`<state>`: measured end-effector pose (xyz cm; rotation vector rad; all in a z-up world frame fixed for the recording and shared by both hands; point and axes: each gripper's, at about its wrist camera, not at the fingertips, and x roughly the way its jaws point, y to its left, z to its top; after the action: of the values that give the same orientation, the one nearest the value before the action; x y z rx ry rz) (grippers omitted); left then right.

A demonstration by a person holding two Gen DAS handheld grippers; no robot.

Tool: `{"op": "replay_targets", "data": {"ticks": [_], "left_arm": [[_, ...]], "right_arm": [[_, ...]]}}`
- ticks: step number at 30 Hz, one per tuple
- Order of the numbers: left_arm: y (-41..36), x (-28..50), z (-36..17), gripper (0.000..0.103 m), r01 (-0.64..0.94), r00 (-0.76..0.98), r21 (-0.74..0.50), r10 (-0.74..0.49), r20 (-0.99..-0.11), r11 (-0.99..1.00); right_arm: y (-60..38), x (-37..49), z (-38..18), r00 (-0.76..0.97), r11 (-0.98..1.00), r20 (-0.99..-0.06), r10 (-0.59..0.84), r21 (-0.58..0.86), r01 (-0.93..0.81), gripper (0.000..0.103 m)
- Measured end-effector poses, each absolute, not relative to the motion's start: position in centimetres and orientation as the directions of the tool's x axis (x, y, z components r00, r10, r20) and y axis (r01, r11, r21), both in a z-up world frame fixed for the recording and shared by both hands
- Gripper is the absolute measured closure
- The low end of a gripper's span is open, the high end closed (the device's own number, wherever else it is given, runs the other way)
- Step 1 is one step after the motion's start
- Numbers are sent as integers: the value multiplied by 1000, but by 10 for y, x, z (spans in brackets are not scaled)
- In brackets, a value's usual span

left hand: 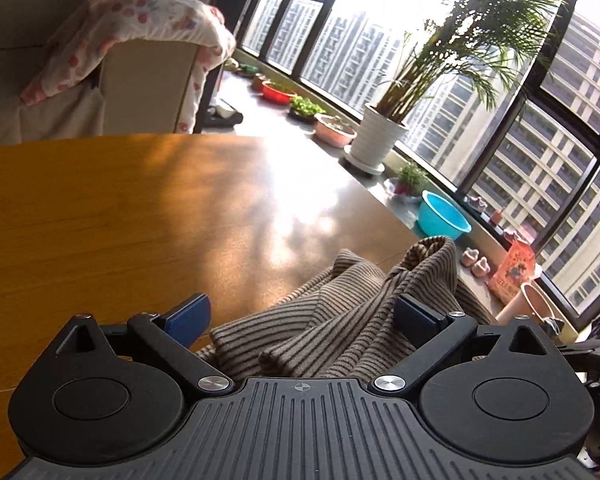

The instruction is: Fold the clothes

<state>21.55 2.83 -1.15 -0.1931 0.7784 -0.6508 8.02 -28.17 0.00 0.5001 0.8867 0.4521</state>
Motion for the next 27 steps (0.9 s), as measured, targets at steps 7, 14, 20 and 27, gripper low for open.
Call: {"op": "replay_targets", "data": {"ticks": [7, 14, 20, 27], "left_arm": [[49, 191, -12, 29, 417, 594, -310, -515, -618, 854], [80, 160, -5, 27, 354, 565, -421, -550, -615, 835], [48, 127, -11, 19, 480, 434, -487, -680, -591, 730], [69, 120, 23, 8, 543, 474, -513, -747, -465, 664]], "right_arm": [[-250, 117, -9, 530, 807, -627, 570, 547, -222, 29], [-217, 154, 15, 703, 920, -599, 382, 175, -351, 29], [-228, 173, 27, 766, 956, -576, 288, 127, -264, 25], [-234, 139, 51, 807, 933, -476, 351, 104, -344, 0]]}}
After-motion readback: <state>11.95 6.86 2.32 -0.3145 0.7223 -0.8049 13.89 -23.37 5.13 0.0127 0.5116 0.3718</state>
